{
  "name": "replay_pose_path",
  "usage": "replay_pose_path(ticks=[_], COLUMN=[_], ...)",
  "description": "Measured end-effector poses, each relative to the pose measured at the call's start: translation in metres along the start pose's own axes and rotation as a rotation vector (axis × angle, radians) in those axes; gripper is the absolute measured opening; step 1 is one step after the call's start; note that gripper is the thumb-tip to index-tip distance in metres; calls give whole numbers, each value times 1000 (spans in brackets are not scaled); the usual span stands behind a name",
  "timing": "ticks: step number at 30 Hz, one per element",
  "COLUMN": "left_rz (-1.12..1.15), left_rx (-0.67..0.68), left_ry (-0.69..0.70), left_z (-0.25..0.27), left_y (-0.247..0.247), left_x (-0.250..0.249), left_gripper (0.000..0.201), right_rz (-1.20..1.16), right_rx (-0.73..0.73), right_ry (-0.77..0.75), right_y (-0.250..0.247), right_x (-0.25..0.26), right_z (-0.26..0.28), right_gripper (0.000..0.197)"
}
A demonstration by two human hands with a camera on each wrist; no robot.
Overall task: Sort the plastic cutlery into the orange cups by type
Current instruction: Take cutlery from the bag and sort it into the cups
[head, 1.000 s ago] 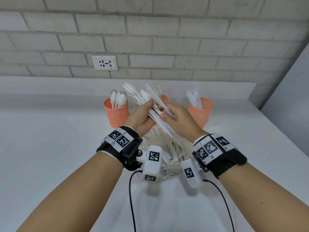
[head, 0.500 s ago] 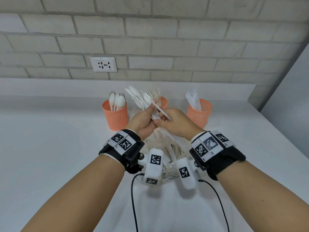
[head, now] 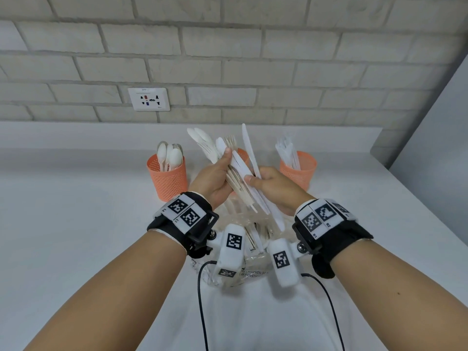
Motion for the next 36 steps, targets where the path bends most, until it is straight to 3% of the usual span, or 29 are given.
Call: replay_pose_path(ticks=[6, 11, 15, 17, 20, 23, 25, 27, 29, 32, 36], left_rz=[-58, -50, -13, -1, 30, 19, 24, 10, -34, -35, -38], left_rx=[-106, -176, -144, -125, -88, -97, -112, -103, -79, -16, 79], left_ry=[66, 73, 9, -15, -28, -22, -16, -4, 13, 48, 45], left_z=[-9, -10, -10, -9, -8, -7, -5, -3, -1, 4, 5], left_y=[-2, -9, -9, -7, -7, -11, -12, -10, -4, 6, 14], left_x=[-2, -2, 4, 5, 2, -1, 0, 3, 9, 14, 17], left_gripper=[22, 27, 33, 28, 37, 41, 41, 39, 32, 27, 35], right_rz=[-305, -93, -22, 10, 178, 277, 213, 137, 134, 127, -30], right_rx=[5, -307, -451, -391, -141, 64, 178, 118, -62, -185, -98], right_ry=[64, -20, -252, -407, -464, -418, -332, -269, -262, -232, -21], right_y=[-9, -35, -37, -26, -7, -1, -1, -3, -5, -5, -9], right_x=[-10, -5, 11, 17, 13, 9, 10, 10, 11, 3, -13], right_z=[3, 1, 8, 12, 14, 19, 22, 20, 16, 7, 4], right_gripper=[26, 19, 14, 28, 45, 59, 58, 36, 17, 22, 39])
Point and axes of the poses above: each hand's wrist, its own z-axis away from the middle knuckle, its own y-axis out of the palm, x = y × z, the point moved 4 cm from there along -z, towards the middle knuckle, and after that the axes turned 7 degrees about z, right-handed, at the moved point
